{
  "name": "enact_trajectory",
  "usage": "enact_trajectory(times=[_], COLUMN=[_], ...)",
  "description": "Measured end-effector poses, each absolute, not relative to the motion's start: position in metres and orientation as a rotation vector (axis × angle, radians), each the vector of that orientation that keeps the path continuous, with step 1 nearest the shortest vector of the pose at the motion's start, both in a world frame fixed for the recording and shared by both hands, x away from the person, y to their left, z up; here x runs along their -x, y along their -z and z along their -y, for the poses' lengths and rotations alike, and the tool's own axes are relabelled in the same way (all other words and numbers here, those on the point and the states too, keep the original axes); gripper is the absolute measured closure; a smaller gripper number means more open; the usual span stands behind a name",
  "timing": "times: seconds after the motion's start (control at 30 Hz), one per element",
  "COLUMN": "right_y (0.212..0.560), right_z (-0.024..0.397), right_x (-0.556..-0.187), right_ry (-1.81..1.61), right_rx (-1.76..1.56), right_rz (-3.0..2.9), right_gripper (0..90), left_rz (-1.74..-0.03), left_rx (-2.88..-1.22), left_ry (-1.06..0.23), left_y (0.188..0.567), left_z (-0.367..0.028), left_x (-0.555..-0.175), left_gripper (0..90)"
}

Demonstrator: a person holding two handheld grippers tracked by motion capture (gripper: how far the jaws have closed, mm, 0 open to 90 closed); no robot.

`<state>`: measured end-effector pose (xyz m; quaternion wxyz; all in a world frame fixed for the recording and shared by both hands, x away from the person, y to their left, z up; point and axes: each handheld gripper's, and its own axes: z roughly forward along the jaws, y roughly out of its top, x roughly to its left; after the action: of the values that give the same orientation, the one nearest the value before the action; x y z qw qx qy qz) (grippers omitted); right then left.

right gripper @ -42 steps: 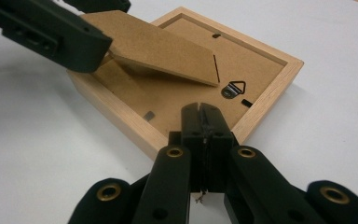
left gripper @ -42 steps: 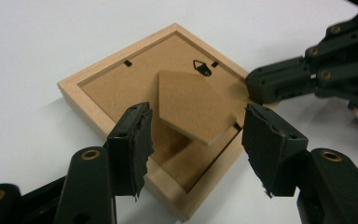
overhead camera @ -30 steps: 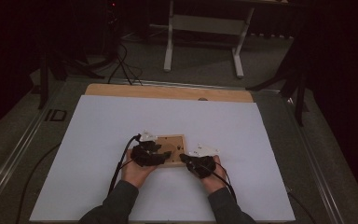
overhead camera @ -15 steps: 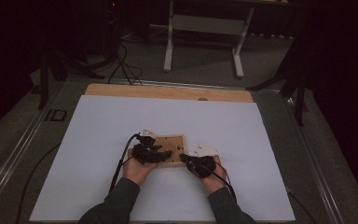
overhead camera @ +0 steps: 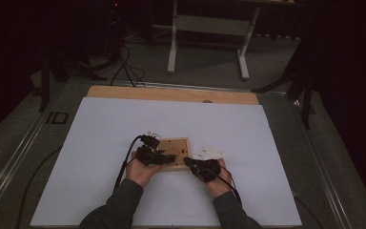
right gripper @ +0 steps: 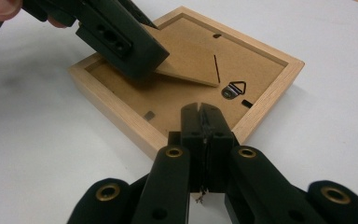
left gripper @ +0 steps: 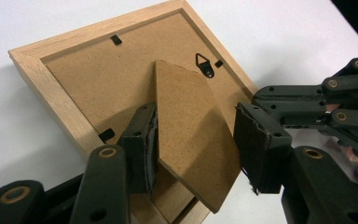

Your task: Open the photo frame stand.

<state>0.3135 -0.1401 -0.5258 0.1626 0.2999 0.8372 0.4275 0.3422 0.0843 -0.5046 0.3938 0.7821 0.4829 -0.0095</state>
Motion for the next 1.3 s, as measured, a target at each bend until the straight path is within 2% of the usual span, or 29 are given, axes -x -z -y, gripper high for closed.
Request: enact_trajectory(times=[0.3, 0.73, 1.3], right_y=[0.526, 0.522, 0.495], right_z=[0.140, 0.141, 0.164], right_x=[-0.314, -0.314, -0.322], right_ry=[-1.219, -1.219, -1.336], right_rx=[-0.852, -0.827, -0.917], right_rz=[-2.391, -2.405, -2.312], right_gripper=[87.3, 79.7, 73.4], left_rz=[-1.211, -1.123, -1.036], left_rx=[-2.034, -2.085, -2.068], left_ry=[-0.047, -0.199, -0.374], left_y=[0.503, 0.499, 0.502], left_z=[-0.080, -0.073, -0.072], left_x=[-0.339, -0.327, -0.306], left_gripper=[52.3, 52.7, 53.1])
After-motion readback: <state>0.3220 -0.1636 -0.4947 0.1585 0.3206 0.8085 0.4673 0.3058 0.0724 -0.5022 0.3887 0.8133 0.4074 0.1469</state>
